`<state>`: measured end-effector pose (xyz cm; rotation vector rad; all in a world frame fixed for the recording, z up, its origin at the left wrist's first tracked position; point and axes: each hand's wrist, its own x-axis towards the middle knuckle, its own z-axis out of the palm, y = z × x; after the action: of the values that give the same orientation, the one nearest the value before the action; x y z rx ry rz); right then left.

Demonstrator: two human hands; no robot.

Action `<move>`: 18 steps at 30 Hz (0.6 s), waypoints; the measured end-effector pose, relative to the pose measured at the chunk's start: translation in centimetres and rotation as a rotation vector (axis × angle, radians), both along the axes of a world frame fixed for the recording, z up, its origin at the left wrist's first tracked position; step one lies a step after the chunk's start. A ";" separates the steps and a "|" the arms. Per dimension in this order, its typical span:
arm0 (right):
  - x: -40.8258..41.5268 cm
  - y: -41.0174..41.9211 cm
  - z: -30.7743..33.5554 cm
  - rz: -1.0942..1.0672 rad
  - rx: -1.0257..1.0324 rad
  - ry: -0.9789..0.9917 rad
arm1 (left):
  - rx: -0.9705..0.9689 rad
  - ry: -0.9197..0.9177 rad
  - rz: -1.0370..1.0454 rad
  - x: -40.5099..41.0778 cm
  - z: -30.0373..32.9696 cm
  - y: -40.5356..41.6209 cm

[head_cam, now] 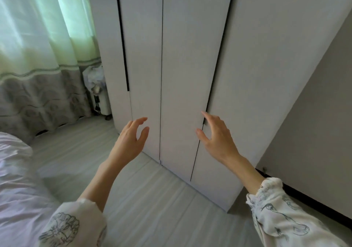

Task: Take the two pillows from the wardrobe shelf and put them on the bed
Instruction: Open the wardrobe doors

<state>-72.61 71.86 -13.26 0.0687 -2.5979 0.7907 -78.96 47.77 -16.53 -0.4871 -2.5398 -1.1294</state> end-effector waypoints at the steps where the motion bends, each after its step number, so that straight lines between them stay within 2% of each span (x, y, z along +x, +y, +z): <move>1: -2.2 -0.1 0.5 0.017 -0.006 0.019 | 0.004 0.004 0.017 -1.9 0.3 -0.2; 7: -12.9 -1.2 0.8 0.115 -0.081 0.032 | -0.007 -0.001 0.075 -10.2 0.8 -1.6; 13: -23.3 -3.8 -0.9 0.205 -0.152 -0.049 | -0.019 -0.034 0.173 -17.2 -0.1 -4.9; 18: -32.8 -7.0 -0.5 0.323 -0.156 -0.011 | -0.034 0.004 0.264 -24.7 0.7 -7.9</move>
<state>-105.43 64.86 -13.79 0.4472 -2.5591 1.1044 -103.68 39.82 -15.78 -0.1549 -2.5308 -0.9881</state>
